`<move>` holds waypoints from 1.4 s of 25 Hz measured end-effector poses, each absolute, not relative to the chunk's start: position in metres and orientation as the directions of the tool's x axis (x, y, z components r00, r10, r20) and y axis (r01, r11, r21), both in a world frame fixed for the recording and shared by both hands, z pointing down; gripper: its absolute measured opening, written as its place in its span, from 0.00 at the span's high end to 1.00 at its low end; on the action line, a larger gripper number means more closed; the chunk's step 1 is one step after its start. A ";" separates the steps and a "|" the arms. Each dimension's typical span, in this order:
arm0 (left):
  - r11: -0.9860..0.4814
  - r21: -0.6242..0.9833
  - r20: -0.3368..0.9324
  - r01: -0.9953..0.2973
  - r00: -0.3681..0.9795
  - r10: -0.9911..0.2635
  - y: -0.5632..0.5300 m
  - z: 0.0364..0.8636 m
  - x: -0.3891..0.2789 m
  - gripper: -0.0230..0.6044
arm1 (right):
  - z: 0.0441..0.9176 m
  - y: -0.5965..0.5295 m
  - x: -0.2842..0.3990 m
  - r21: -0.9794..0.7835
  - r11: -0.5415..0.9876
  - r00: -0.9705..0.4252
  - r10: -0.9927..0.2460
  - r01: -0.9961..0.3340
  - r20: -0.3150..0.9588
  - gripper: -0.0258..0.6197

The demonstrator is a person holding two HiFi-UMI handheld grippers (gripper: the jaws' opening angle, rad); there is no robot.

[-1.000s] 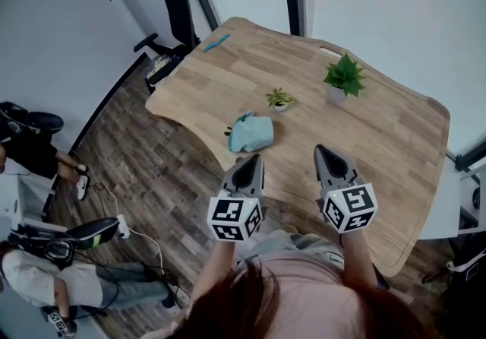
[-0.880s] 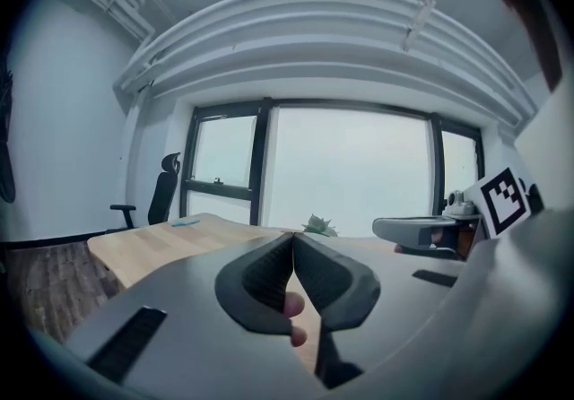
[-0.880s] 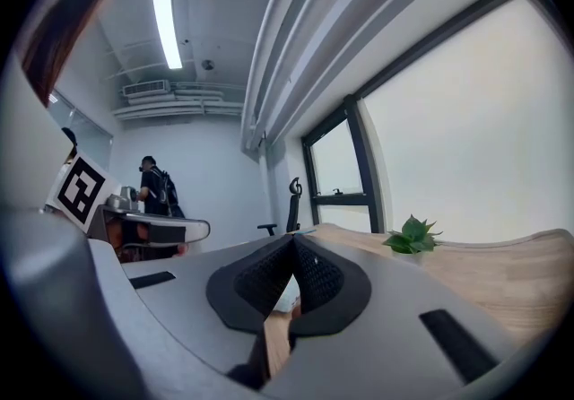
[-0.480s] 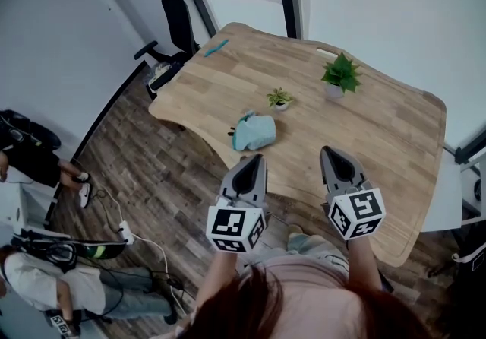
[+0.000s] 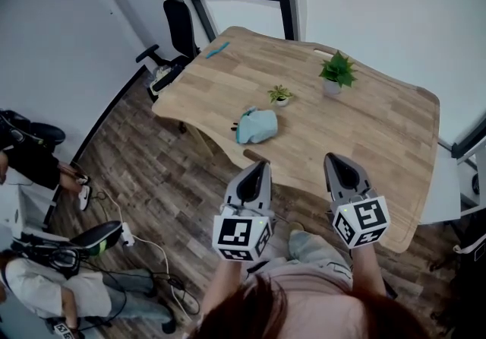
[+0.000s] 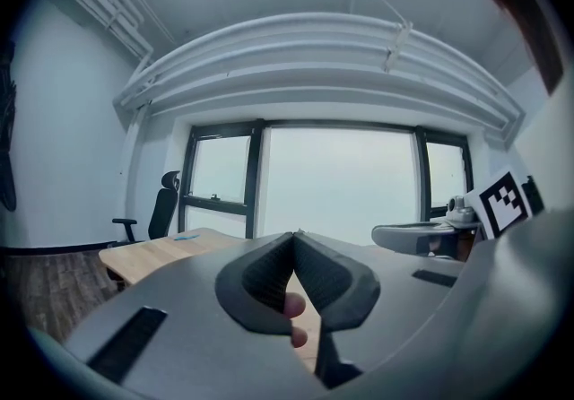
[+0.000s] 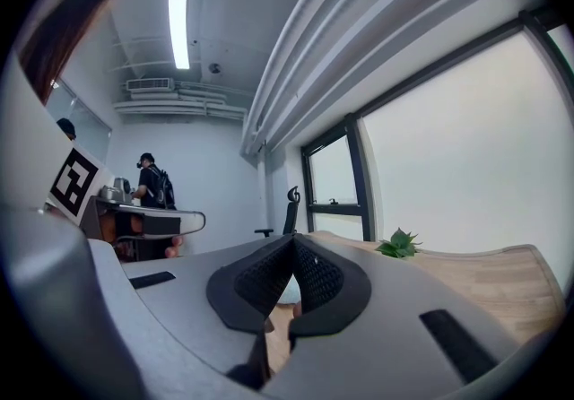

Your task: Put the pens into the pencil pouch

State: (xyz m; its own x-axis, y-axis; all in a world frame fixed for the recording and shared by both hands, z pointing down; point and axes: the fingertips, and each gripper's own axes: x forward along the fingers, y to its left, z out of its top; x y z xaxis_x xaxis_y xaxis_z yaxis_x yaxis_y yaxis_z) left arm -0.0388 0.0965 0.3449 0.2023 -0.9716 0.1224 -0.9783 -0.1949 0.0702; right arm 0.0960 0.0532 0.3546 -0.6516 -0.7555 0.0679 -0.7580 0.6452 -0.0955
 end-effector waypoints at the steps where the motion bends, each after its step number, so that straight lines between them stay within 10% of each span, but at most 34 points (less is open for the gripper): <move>1: -0.195 0.072 0.119 -0.978 0.203 -0.972 0.102 0.343 -0.038 0.96 | 0.354 0.059 0.097 -0.093 0.644 -0.650 -0.757 -0.759 0.067 0.96; 35: -0.206 0.094 0.071 -0.974 0.213 -0.974 0.190 0.328 -0.025 0.96 | 0.338 0.142 0.110 -0.075 0.636 -0.640 -0.767 -0.768 0.050 0.96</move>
